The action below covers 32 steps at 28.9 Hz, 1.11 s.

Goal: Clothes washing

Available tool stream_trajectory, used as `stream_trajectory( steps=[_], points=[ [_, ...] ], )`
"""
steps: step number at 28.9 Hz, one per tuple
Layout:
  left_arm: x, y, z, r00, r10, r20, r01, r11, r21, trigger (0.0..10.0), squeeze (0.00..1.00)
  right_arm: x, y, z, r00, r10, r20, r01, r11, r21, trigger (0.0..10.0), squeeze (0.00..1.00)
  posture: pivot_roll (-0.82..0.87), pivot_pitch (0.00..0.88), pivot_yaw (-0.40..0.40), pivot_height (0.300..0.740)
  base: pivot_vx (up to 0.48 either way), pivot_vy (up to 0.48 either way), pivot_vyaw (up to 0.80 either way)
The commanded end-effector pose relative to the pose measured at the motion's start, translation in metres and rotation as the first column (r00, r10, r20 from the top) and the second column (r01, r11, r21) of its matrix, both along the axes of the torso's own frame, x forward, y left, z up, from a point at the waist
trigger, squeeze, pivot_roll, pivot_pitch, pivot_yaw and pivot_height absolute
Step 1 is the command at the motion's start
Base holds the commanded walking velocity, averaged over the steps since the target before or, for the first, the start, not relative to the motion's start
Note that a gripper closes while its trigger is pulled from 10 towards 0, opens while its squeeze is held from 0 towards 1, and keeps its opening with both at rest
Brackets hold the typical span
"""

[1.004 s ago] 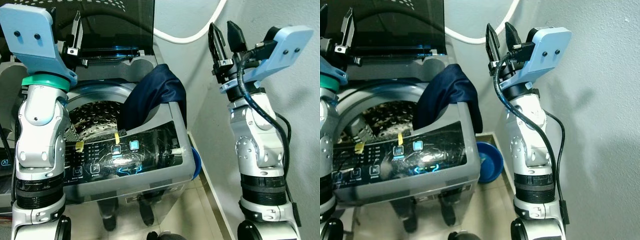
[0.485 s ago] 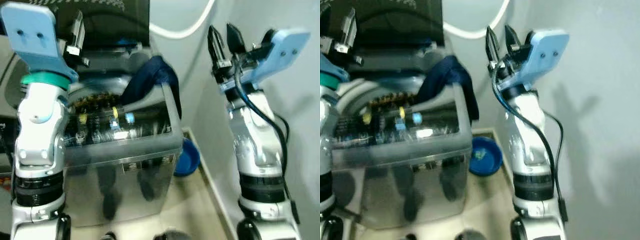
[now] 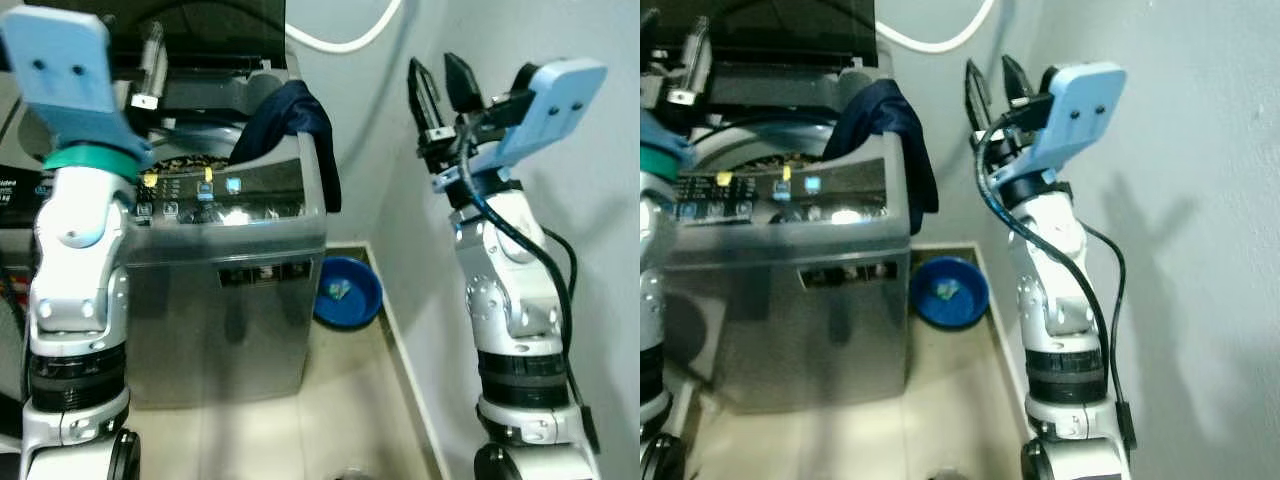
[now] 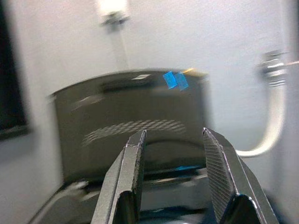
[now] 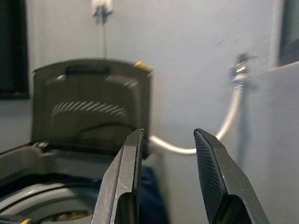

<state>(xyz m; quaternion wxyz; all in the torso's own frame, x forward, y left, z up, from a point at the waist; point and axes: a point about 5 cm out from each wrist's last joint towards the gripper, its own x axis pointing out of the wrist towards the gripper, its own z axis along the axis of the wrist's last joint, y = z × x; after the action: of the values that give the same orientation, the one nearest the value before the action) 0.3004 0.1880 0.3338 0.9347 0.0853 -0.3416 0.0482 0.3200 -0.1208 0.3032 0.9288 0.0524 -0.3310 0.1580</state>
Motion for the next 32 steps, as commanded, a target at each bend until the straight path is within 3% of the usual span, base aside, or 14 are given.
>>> stream_trajectory(
  steps=[1, 8, 11, 17, 19, 22, 24, 25, 28, 32],
  points=[
    [-0.001, -0.001, 0.0, 1.0, 0.0, 0.004, 0.0, 1.0, 0.008, 10.0, 0.0, 0.0, 0.0, -0.001, 1.0, -0.006, -0.002, 0.006, 1.0, -0.005, 10.0, 0.0, 0.03, 0.02, -0.014, 0.74, -0.398, 0.0, 0.0],
    [-0.001, -0.001, 0.0, 1.0, 0.0, 0.004, 0.0, 1.0, 0.008, 10.0, 0.0, 0.001, 0.001, -0.003, 1.0, -0.012, -0.007, 0.011, 1.0, -0.028, 10.0, 0.0, 0.03, 0.023, -0.014, 0.74, -0.399, 0.0, 0.0],
    [0.0, -0.001, -0.001, 1.0, -0.001, -0.001, 0.001, 1.0, 0.001, 10.0, 0.0, 0.001, 0.002, -0.004, 1.0, -0.011, -0.01, 0.011, 0.999, -0.052, 10.0, 0.0, 0.03, 0.024, -0.014, 0.74, -0.346, 0.0, 0.77],
    [0.005, -0.009, -0.012, 0.993, -0.051, -0.103, 0.052, 0.999, 0.008, 10.0, 0.0, 0.002, 0.006, -0.011, 1.0, -0.013, -0.027, 0.01, 0.994, -0.105, 10.0, 0.0, 0.03, 0.024, -0.016, 0.74, 0.0, 0.0, 0.79],
    [0.008, -0.025, -0.034, 0.962, -0.141, -0.235, 0.144, 0.99, -0.006, 10.0, 0.0, 0.003, 0.006, -0.019, 0.999, -0.007, -0.051, 0.001, 0.992, -0.122, 10.0, 0.0, 0.03, 0.027, -0.016, 0.74, 0.0, 0.0, 0.79],
    [0.008, -0.033, -0.044, 0.939, -0.187, -0.288, 0.186, 0.982, -0.03, 10.0, 0.0, 0.003, 0.006, -0.023, 0.998, -0.007, -0.064, -0.001, 0.992, -0.129, 10.0, 0.0, 0.03, 0.027, -0.016, 0.74, 0.0, 0.0, 0.79],
    [0.006, -0.046, -0.06, 0.889, -0.281, -0.363, 0.265, 0.96, -0.095, 10.0, 0.0, 0.004, 0.005, -0.031, 0.996, -0.012, -0.089, -0.001, 0.989, -0.145, 10.0, 0.0, 0.03, 0.031, -0.016, 0.74, 0.0, 0.0, 0.79],
    [0.006, -0.046, -0.06, 0.889, -0.281, -0.363, 0.265, 0.96, -0.095, 10.0, 0.0, 0.004, 0.005, -0.031, 0.996, -0.012, -0.089, -0.001, 0.989, -0.145, 10.0, 0.0, 0.03, 0.031, -0.016, 0.74, 0.0, 0.0, 0.79],
    [0.001, -0.059, -0.075, 0.834, -0.344, -0.432, 0.31, 0.939, -0.149, 10.0, 0.0, 0.006, 0.003, -0.043, 0.992, -0.021, -0.127, 0.0, 0.987, -0.164, 10.0, 0.0, 0.03, 0.034, -0.015, 0.74, 0.0, 0.0, 0.79],
    [-0.002, -0.061, -0.084, 0.807, -0.348, -0.476, 0.318, 0.937, -0.147, 10.0, 0.0, 0.007, 0.002, -0.053, 0.987, -0.028, -0.158, 0.0, 0.984, -0.175, 10.0, 0.0, 0.04, 0.034, -0.014, 0.74, 0.0, 0.0, 0.79]
  ],
)
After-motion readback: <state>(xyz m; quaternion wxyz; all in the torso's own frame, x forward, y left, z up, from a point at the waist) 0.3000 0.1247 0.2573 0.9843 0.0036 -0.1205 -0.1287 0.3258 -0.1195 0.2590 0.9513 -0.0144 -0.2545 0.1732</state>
